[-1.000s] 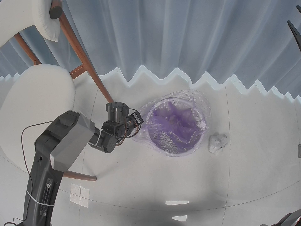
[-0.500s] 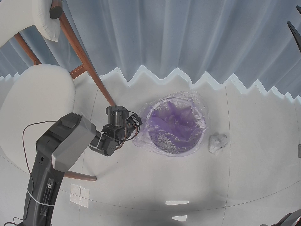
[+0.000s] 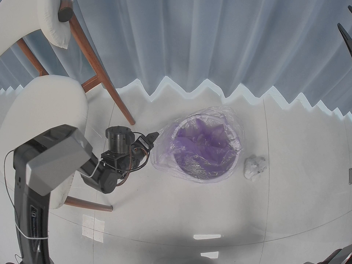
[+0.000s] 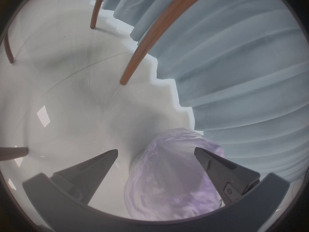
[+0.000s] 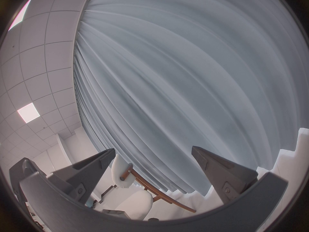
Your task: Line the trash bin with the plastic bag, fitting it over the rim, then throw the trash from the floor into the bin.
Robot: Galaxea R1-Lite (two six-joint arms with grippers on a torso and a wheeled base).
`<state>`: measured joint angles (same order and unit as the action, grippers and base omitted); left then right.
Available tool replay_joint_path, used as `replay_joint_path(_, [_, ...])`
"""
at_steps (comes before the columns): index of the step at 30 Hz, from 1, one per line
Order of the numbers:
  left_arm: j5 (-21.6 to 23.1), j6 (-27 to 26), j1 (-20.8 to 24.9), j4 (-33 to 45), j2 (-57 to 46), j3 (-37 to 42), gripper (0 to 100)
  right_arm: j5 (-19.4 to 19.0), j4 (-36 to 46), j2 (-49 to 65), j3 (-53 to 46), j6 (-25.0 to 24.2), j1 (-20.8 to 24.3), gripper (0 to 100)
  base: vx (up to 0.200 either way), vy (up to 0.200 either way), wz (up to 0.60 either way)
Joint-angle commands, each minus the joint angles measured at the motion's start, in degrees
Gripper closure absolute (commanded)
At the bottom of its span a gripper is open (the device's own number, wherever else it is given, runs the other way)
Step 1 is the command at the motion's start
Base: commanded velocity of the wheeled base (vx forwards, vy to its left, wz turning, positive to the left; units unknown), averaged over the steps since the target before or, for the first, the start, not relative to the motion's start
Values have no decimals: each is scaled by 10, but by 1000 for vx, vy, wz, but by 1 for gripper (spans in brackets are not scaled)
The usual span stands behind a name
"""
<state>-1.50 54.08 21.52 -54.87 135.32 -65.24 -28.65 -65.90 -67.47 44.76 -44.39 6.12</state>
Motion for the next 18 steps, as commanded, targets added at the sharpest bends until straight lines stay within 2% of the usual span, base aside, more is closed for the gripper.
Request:
replay_joint_path(1, [2, 25, 33, -67, -222, 199, 0, -4, 2, 6, -1, 0, 1, 0, 0, 0, 0])
replay_joint_path(4, [12, 17, 70, -62, -284, 252, 0, -11, 21, 4, -4, 1, 0, 0, 0, 0, 0])
replay_joint_path(7, [19, 20, 96, -69, -325, 311, 0, -11, 80, 2, 4, 4, 0, 0, 0, 0, 0])
replay_joint_path(8, [35, 22, 99, -70, -329, 327, 0, -11, 101, 2, 5, 6, 0, 0, 0, 0, 0])
replay_joint_path(11, [86, 13, 126, -74, -315, 363, 0, -11, 150, 1, 9, 11, 1, 0, 0, 0, 0])
replay_joint_path(15, [87, 13, 134, -106, -278, 371, 0, -9, 190, -6, 17, 27, 10, 0, 0, 0, 0])
replay_joint_path(18, [85, 12, 134, -171, -226, 376, 0, -6, 202, -11, 20, 33, 10, 0, 0, 0, 0])
